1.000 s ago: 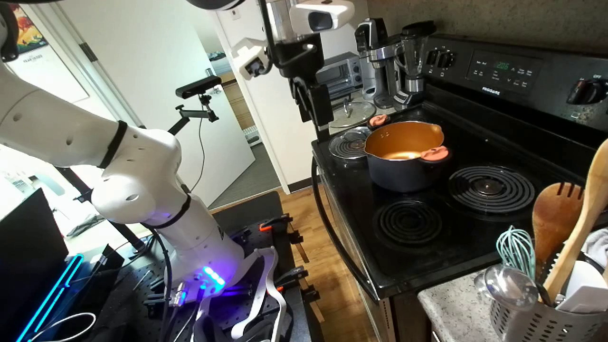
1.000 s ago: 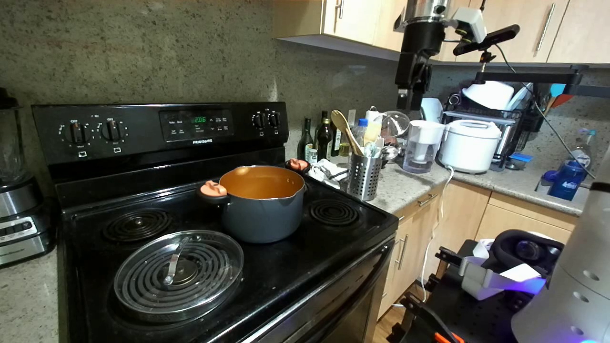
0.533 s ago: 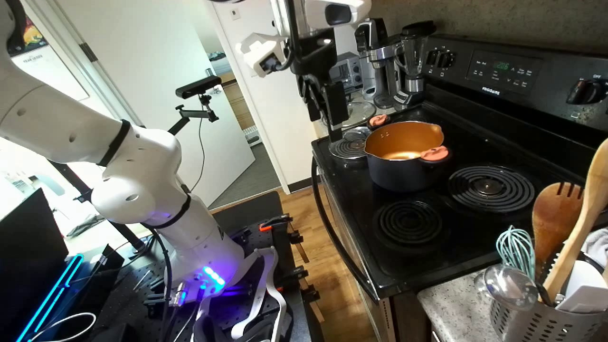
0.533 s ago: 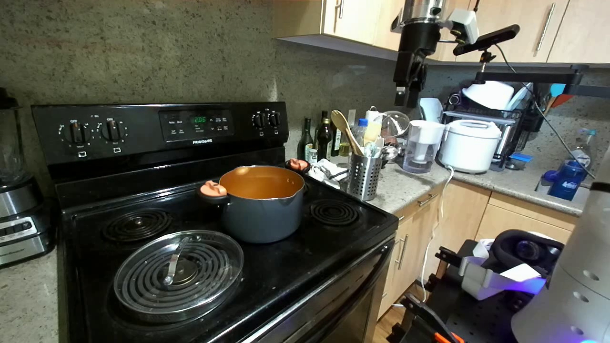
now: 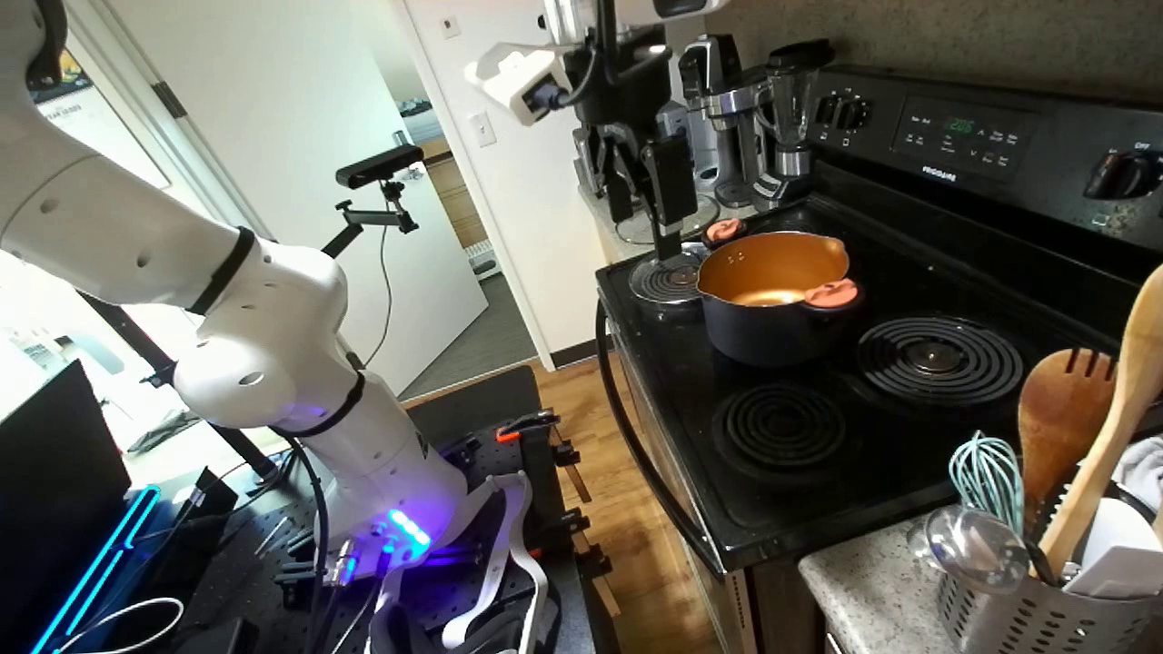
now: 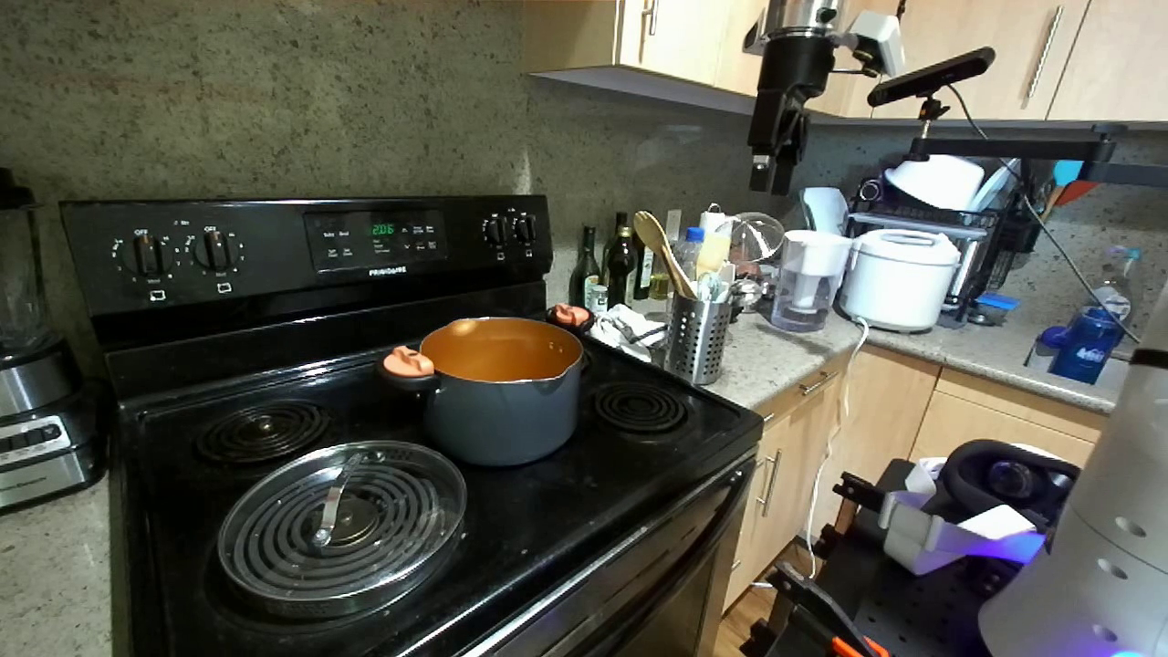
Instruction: Pick up a wooden spatula from the holder and put it inside the pot on the stove
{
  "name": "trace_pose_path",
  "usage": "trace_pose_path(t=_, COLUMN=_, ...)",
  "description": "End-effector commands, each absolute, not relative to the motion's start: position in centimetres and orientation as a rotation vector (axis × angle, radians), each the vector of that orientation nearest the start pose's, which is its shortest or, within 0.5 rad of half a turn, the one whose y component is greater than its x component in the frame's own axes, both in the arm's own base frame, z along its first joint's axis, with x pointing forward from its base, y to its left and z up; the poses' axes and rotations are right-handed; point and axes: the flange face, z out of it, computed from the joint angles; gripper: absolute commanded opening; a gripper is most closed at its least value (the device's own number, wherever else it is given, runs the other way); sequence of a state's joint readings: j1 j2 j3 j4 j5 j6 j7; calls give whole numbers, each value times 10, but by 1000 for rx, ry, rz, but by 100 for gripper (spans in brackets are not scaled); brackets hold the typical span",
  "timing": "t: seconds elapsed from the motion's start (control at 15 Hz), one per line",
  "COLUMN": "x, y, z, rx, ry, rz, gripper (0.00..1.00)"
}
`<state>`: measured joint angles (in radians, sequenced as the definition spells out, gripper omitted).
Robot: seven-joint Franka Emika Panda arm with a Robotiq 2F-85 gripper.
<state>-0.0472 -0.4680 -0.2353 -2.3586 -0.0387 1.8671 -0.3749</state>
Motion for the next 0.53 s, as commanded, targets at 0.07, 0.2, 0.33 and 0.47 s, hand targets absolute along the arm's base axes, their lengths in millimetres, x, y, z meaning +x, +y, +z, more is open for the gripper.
trace_pose_path(t=0.07, x=401, y=-135, z=501, rx=-3065, ry=-285, rz=16, gripper=100)
trace_pose_path(t=0.2, x=403, y=-139, z=502, rx=-3063, ry=-336, rz=21, gripper=100)
trace_pose_path(t=0.33, x=401, y=-142, z=506, rx=-3064, ry=-402, rz=14, gripper=100)
trace_pose_path(t=0.47, x=398, y=-146, z=510, rx=-3070, ry=-478, rz=5, gripper=100)
